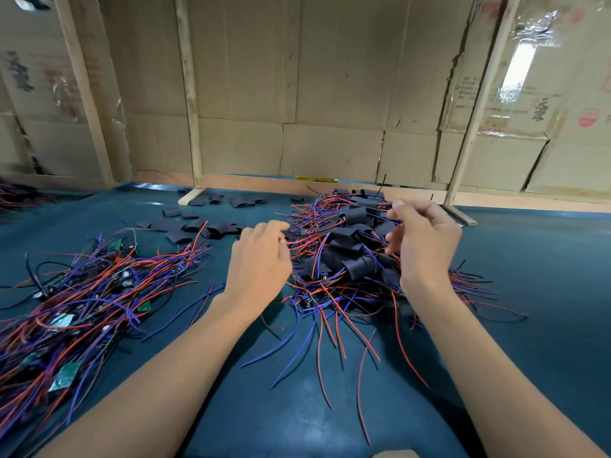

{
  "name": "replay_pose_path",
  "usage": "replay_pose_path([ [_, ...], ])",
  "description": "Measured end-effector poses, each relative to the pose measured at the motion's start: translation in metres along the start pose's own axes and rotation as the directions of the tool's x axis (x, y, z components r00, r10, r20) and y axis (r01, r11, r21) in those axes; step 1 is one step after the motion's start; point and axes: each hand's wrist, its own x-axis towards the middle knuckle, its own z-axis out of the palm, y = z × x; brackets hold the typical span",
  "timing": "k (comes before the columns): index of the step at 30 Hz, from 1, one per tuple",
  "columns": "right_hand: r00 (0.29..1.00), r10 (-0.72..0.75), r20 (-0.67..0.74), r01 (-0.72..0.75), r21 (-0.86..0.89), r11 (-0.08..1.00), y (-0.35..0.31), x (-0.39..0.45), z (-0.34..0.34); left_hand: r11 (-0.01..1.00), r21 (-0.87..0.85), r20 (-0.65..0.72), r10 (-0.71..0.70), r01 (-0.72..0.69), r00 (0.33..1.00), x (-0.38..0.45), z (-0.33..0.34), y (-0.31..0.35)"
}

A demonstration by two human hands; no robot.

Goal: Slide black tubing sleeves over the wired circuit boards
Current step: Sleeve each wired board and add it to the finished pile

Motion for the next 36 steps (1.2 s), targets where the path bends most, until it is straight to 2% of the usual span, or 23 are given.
replay_pose_path([
  [3,0.964,-0.235,0.128,0.258,-0.212,0.943,0.01,-0.012,0.006,0.975,0.176,0.14,-0.164,0.138,0.976,0.03,-0.004,-0.019],
  [5,0.907,-0.312,0.282,0.392,-0.296,0.871,0.017,-0.021,0.01,0.944,0.308,0.239,-0.195,0.116,0.951,0.053,-0.011,-0.033],
  [8,0.78,-0.381,0.496,0.57,-0.315,0.759,0.026,-0.035,0.015,0.867,0.497,0.37,-0.194,-0.017,0.909,0.079,-0.015,-0.049],
  [10,0.695,-0.396,0.6,0.654,-0.299,0.695,0.031,-0.042,0.017,0.775,0.626,0.434,-0.259,-0.082,0.863,0.088,-0.013,-0.06],
  [12,0.635,-0.384,0.671,0.697,-0.283,0.659,0.034,-0.047,0.017,0.716,0.696,0.453,-0.379,-0.054,0.807,0.097,-0.008,-0.077],
  [14,0.599,-0.374,0.708,0.721,-0.273,0.637,0.035,-0.049,0.016,0.73,0.682,0.463,-0.469,0.035,0.752,0.105,-0.003,-0.094],
  [15,0.586,-0.377,0.717,0.731,-0.267,0.627,0.036,-0.048,0.016,0.745,0.664,0.464,-0.476,0.062,0.747,0.108,-0.002,-0.1],
  [19,0.583,-0.37,0.724,0.733,-0.272,0.623,0.035,-0.045,0.014,0.779,0.622,0.421,-0.414,0.076,0.807,0.115,-0.006,-0.109],
  [25,0.596,-0.341,0.726,0.713,-0.284,0.641,0.042,-0.045,0.013,0.816,0.576,0.434,-0.367,0.06,0.823,0.113,-0.018,-0.111],
  [27,0.603,-0.345,0.719,0.709,-0.286,0.644,0.043,-0.046,0.014,0.824,0.565,0.388,-0.305,0.037,0.87,0.108,-0.028,-0.105],
  [29,0.625,-0.354,0.696,0.695,-0.289,0.659,0.042,-0.046,0.016,0.883,0.467,0.28,-0.189,0.038,0.941,0.102,-0.038,-0.091],
  [31,0.674,-0.346,0.653,0.65,-0.301,0.698,0.042,-0.045,0.019,0.981,0.145,0.162,-0.149,0.126,0.976,0.09,-0.049,-0.066],
  [32,0.71,-0.312,0.631,0.602,-0.314,0.734,0.041,-0.045,0.02,0.985,-0.05,0.137,-0.159,0.167,0.978,0.08,-0.053,-0.05],
  [34,0.772,-0.174,0.611,0.458,-0.346,0.819,0.04,-0.047,0.025,0.911,-0.347,0.172,-0.174,0.225,0.97,0.054,-0.057,-0.017],
  [36,0.773,-0.084,0.628,0.392,-0.37,0.842,0.039,-0.05,0.028,0.754,-0.567,0.274,-0.209,0.333,0.939,0.024,-0.057,0.011],
])
